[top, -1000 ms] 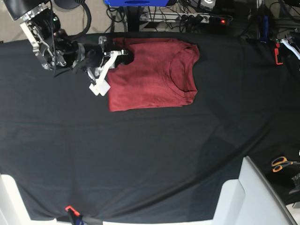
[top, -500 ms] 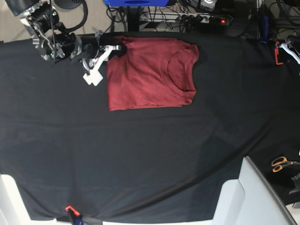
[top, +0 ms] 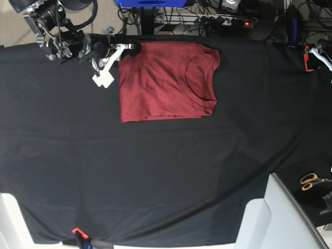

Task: Fold the T-shirt properly

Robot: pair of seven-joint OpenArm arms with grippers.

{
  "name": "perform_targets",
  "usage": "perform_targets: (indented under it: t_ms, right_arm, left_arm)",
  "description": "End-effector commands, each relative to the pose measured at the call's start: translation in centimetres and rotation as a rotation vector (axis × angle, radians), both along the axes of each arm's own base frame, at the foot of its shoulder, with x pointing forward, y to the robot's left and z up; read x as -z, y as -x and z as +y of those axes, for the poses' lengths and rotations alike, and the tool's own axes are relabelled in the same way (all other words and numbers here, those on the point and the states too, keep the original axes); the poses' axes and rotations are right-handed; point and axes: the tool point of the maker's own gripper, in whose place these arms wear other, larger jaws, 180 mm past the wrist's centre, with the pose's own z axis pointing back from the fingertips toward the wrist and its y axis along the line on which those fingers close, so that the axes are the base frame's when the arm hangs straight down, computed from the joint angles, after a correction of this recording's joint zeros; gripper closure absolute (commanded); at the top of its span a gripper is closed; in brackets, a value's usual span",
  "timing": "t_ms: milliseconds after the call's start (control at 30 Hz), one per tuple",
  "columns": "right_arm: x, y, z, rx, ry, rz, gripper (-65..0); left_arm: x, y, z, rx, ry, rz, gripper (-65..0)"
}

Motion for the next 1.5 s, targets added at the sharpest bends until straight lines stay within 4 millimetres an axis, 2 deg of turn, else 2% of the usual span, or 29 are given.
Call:
perform_targets:
  t_ms: [0, 67, 133, 233, 300, 367, 400, 500, 633, 667, 733, 767, 833, 900, 967, 1100, 1300, 1467]
  right_arm:
    - [-0.4, 0.0, 0.1, -0.008, -0.008, -0.01, 0.0]
    - [-0.4, 0.4, 0.1, -0.006, -0.01, -0.004, 0.0]
    - [-1.2, 0.0, 0.6, -0.009, -0.03, -0.027, 0.0]
    - [-4.0, -0.9, 1.7, -0.035, -0.072, -0.101, 0.0]
    - [-6.1, -1.5, 2.3, -0.053, -0.098, -0.161, 0.0]
    - [-7.3, -2.0, 2.4, -0.062, -0.108, -0.199, 0.0]
    - [-7.5, -2.6, 1.8, -0.047, -0.1, -0.213, 0.0]
    - [-7.0, -4.4, -0.6, 0.028, -0.058, -0.224, 0.0]
    - [-5.6, -4.9, -2.6, 0.077, -0.016, -0.198, 0.0]
    - [-5.2, -4.8, -2.9, 0.083, -0.009, -0.187, 0.0]
    - [-4.2, -4.3, -3.6, 0.091, 0.009, -0.158, 0.0]
    - [-3.7, -4.1, -3.9, 0.092, 0.02, -0.143, 0.0]
    - [-3.0, -3.4, -4.3, 0.092, 0.031, -0.119, 0.0]
    - [-2.6, -2.7, -4.6, 0.096, 0.038, -0.104, 0.0]
    - [-2.5, -2.3, -4.8, 0.096, 0.041, -0.098, 0.0]
    - [-2.4, -2.3, -4.8, 0.099, 0.042, -0.098, 0.0]
    - [-2.4, -2.2, -4.7, 0.096, 0.041, -0.095, 0.0]
    - [-2.4, -2.2, -4.8, 0.098, 0.041, -0.096, 0.0]
  left_arm:
    - [-1.2, -0.8, 0.8, 0.015, -0.029, -0.022, 0.0]
    - [-1.2, -0.8, 0.8, 0.015, -0.029, -0.022, 0.0]
    - [-1.1, -0.7, 0.7, 0.013, -0.027, -0.022, 0.0]
    - [-1.3, -1.0, 0.6, 0.017, -0.024, -0.032, 0.0]
    - [-0.9, -1.4, -0.8, 0.041, -0.006, -0.018, 0.0]
    - [-1.0, -2.0, -2.1, 0.079, -0.001, 0.024, 0.0]
    - [-1.0, -1.9, -2.7, 0.084, 0.002, 0.061, 0.0]
    - [-2.5, -3.9, -5.4, 0.116, 0.028, 0.064, 0.0]
    - [-5.0, -6.4, -10.1, 0.19, 0.18, -0.009, 0.0]
    - [-5.4, -7.0, -11.3, 0.202, 0.242, -0.037, -2.3]
    - [-6.1, -7.9, -13.3, 0.219, 0.379, -0.101, -23.9]
    - [-6.0, -8.0, -14.4, 0.218, 0.459, -0.12, -35.9]
    - [-5.0, -7.9, -16.1, 0.206, 0.601, -0.119, -54.6]
    - [-3.9, -7.6, -16.8, 0.171, 0.694, -0.109, -64.8]
    - [-2.8, -7.5, -17.6, 0.161, 0.734, -0.107, -65.0]
    - [-0.9, -7.5, -20.7, 0.28, 0.779, -0.081, -65.0]
    - [2.3, -6.3, -20.3, 0.163, 0.833, -0.035, -65.0]
    - [5.1, -4.4, -22.2, 0.173, 0.787, 0.065, -65.0]
